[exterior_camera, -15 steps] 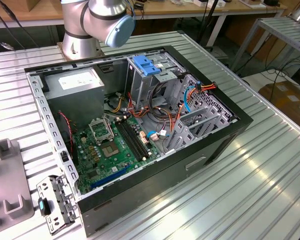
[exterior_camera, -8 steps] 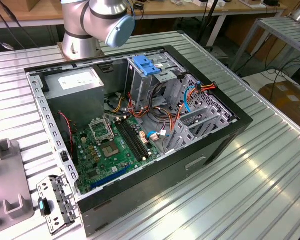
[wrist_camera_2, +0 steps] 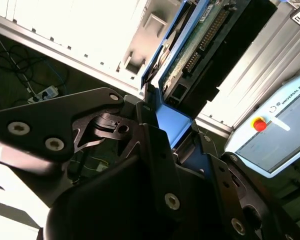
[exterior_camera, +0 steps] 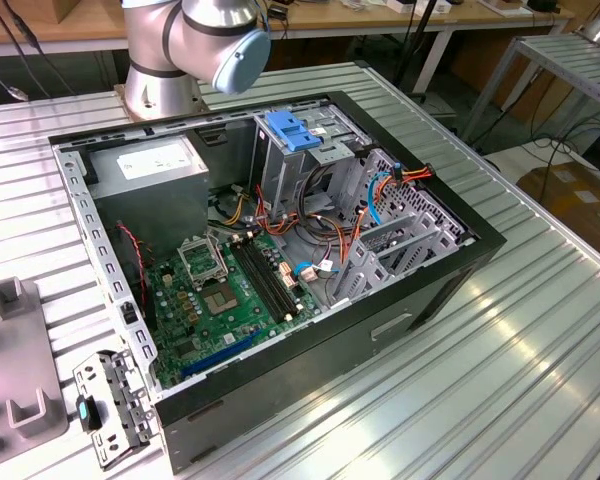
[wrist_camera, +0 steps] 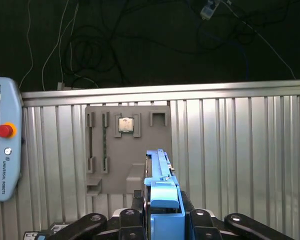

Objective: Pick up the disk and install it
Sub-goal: 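Pick up the disk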

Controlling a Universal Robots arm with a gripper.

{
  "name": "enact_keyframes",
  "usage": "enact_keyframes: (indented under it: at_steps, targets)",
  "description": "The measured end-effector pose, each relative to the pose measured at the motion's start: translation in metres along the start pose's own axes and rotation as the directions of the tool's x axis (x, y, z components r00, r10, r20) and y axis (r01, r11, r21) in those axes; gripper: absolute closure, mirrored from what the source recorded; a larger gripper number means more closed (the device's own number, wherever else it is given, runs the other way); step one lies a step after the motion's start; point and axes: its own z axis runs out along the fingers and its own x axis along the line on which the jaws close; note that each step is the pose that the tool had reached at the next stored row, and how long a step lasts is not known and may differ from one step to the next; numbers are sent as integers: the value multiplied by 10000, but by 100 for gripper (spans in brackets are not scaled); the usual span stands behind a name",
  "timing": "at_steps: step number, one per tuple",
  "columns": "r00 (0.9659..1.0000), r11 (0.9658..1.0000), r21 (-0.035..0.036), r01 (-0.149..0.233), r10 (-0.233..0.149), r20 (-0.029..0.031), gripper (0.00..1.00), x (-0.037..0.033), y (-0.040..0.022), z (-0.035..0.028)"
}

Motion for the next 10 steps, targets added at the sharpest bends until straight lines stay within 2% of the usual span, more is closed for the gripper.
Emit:
enact_keyframes:
  at_steps: [6, 8, 10]
  targets:
    - [10000, 10000, 0, 0, 0, 0, 63, -8, -178, 3]
    - [10000, 10000, 0, 1, -1, 0, 63, -12, -265, 4]
    - [10000, 10000, 0, 1, -1, 0, 63, -15, -328, 5]
